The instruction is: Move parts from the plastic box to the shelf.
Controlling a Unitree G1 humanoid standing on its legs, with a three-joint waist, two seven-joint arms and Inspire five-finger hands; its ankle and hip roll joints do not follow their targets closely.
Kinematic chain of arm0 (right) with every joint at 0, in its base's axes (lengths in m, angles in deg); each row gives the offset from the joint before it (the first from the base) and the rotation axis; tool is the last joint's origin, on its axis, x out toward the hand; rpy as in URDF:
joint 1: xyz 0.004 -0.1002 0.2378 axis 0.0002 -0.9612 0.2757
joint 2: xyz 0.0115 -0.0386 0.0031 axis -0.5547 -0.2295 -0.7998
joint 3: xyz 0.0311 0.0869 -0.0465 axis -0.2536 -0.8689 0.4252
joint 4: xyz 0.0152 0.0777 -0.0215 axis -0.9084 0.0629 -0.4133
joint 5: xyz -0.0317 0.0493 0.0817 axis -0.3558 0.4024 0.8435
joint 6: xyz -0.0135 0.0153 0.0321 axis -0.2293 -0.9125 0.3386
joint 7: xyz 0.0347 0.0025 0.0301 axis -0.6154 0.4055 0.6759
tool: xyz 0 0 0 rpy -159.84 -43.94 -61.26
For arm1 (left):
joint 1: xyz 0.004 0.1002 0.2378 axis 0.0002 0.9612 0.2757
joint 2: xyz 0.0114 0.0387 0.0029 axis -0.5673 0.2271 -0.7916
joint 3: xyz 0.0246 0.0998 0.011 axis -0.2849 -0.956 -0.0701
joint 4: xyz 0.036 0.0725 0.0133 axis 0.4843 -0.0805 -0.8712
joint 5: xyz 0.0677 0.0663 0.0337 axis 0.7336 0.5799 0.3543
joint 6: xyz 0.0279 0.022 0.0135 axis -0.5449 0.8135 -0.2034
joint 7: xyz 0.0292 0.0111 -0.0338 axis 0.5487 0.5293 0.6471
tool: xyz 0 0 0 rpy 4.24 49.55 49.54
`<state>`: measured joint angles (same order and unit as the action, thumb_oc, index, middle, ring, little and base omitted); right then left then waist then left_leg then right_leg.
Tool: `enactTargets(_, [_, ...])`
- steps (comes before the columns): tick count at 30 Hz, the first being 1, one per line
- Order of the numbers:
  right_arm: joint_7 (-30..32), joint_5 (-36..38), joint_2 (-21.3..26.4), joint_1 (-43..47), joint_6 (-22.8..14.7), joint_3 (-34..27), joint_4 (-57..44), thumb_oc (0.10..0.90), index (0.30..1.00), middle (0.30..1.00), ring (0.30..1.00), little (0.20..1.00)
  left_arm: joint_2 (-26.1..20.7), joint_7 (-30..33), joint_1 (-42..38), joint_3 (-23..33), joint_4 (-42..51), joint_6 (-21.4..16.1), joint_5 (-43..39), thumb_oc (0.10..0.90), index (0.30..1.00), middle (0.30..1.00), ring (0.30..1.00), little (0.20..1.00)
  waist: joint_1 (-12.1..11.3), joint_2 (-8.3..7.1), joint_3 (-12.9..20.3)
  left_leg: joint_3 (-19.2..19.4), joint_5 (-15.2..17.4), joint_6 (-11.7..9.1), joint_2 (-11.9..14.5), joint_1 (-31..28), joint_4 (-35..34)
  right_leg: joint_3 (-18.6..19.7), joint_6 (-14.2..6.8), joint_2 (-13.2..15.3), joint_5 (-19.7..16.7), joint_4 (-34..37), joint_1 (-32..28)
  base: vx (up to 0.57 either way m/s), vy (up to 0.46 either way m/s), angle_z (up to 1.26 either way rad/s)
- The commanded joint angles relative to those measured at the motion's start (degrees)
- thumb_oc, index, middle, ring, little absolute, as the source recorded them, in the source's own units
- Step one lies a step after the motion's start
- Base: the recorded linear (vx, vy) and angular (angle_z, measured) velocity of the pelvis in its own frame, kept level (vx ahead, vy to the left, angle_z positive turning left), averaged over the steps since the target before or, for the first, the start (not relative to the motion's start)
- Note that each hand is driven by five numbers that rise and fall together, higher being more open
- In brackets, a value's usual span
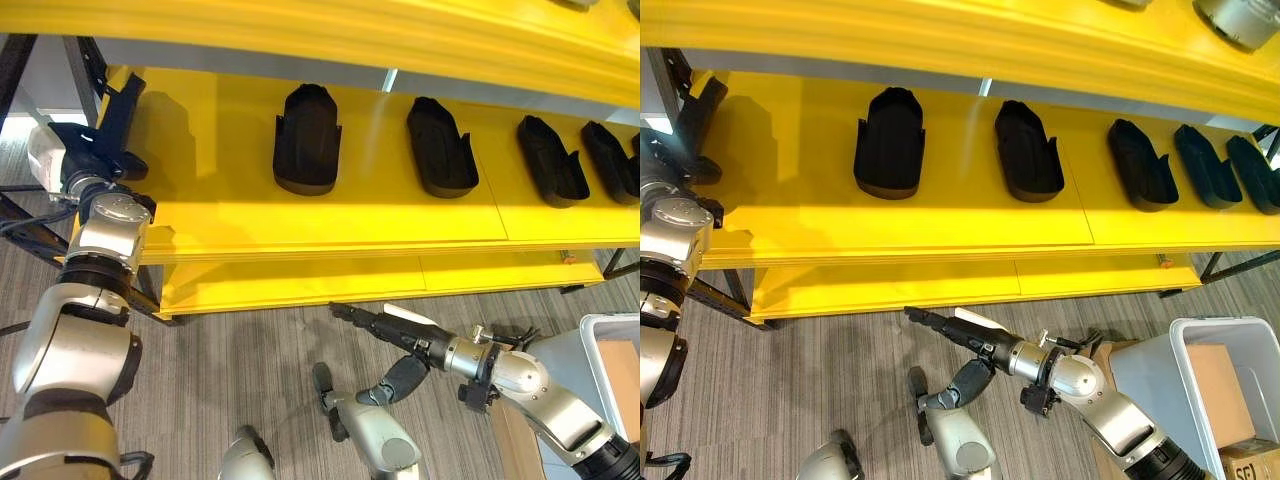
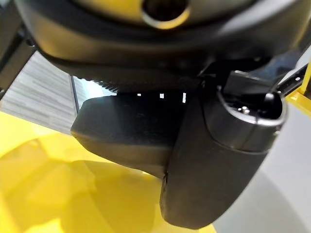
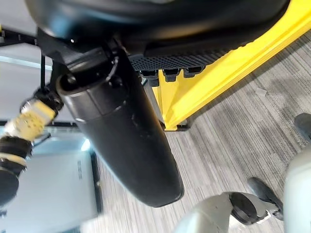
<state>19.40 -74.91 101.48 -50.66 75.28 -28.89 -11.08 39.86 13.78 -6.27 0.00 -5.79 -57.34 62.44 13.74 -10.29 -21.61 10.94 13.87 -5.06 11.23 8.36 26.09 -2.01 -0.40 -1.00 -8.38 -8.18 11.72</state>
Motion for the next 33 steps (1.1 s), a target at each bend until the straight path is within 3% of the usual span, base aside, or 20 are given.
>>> enactTargets(1, [-0.8, 1.3, 1.1, 6.1, -4.7, -1.2, -7.3, 0.9, 1.0, 1.0, 1.0, 1.0, -5.8, 0.3, -3.0, -0.8, 4.8, -4.3, 6.4, 0.4, 0.3, 0.3, 0.3, 0.3, -1.0, 0.04, 1.7, 5.4, -0.7, 8.0, -7.2, -1.5, -4.0, -0.4, -7.0, 0.9, 5.4, -1.5, -0.4, 0.15, -0.108, 0.1])
enactTargets(11, [-2.2, 2.7, -0.3, 9.3, -1.2, 0.7, -6.6, 0.9, 1.0, 1.0, 1.0, 1.0, -4.7, 0.0, -0.8, 0.2, 5.7, -4.0, 6.7, 0.4, 0.3, 0.3, 0.3, 0.3, -1.6, 0.87, 1.2, 6.2, -1.1, 7.2, -5.7, -1.2, -2.1, -1.7, -5.6, 0.9, 7.2, -2.5, -2.0, 0.05, -0.021, -0.01])
enactTargets(33, [-1.2, 3.2, -2.2, 12.5, -3.0, 5.5, -3.6, 0.9, 1.0, 1.0, 1.0, 1.0, -0.5, 2.0, -3.8, -3.8, 6.8, -1.5, 8.4, 0.4, 0.3, 0.3, 0.3, 0.3, -0.6, 0.48, -1.9, 7.2, 0.7, 6.8, -3.6, 5.2, 5.3, -1.8, -4.8, 0.6, 9.3, -6.4, 2.1, -0.02, -0.029, -0.03])
